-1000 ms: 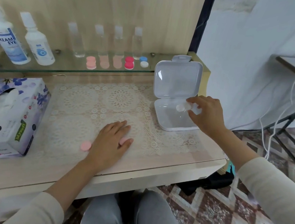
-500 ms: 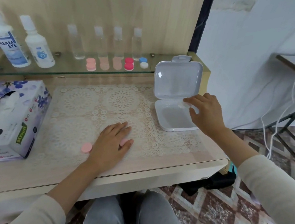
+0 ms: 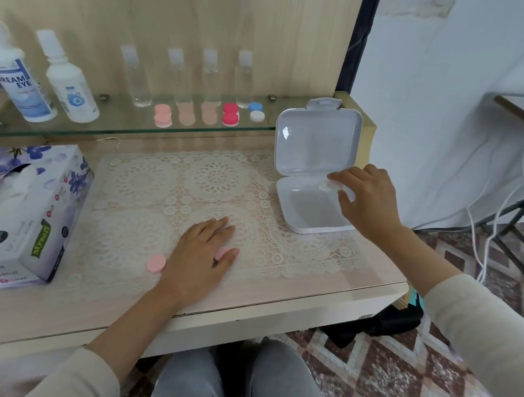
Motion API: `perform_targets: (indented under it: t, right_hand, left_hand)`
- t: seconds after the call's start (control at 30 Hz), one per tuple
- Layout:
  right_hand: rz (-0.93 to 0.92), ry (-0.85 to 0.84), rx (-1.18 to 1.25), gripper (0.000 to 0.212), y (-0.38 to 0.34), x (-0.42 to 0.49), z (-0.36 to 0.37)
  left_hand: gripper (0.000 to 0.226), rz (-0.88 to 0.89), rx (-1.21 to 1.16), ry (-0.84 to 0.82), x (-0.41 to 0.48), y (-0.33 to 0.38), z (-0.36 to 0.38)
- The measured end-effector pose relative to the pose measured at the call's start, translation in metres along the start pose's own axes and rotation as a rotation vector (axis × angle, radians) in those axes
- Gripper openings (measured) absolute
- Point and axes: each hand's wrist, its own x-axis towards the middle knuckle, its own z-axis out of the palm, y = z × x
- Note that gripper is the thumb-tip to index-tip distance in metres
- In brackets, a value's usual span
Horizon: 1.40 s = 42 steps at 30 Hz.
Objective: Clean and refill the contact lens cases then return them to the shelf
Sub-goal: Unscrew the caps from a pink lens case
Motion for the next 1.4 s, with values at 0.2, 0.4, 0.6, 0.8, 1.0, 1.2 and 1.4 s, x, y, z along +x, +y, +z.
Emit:
perform_targets:
  t: [0.2,0.4,0.6,0.8,1.0,1.2,1.4]
  right_hand:
    - [0.172,0.009,0.071,0.021,-0.012,-0.002,0.0]
    - [0.373,-0.078,0.395,0.022,-0.071,-0.002,-0.002]
    - [0.392,-0.265,0.63,0.02,-0.134,-0.007,0.008]
    - [0.348,-0.374,0.675,0.02,-0.161,-0.016,0.027]
    - [0.232,-0.391,0.622,0.027,-0.173,-0.025,0.036]
    - [0.152,-0.436,0.547,0.036,-0.175,-0.03,0.039]
    - [0.216,-0.435,0.585,0.04,-0.174,-0.024,0.038]
  left_hand:
    - [0.081,0.005,-0.045,-0.008,0.0,0.002,-0.003]
    - [0.039,-0.069,-0.282,0.014,0.004,0.004,-0.013]
    - [0.034,-0.161,-0.307,0.131,-0.008,-0.014,-0.044]
    - [0.032,-0.262,-0.159,0.207,-0.03,-0.058,-0.065]
    - [0.039,-0.281,0.005,0.127,-0.048,-0.081,-0.06]
    - [0.072,-0.247,0.072,0.114,-0.054,-0.083,-0.055]
    - [0.041,-0.286,-0.016,0.098,-0.05,-0.083,-0.064]
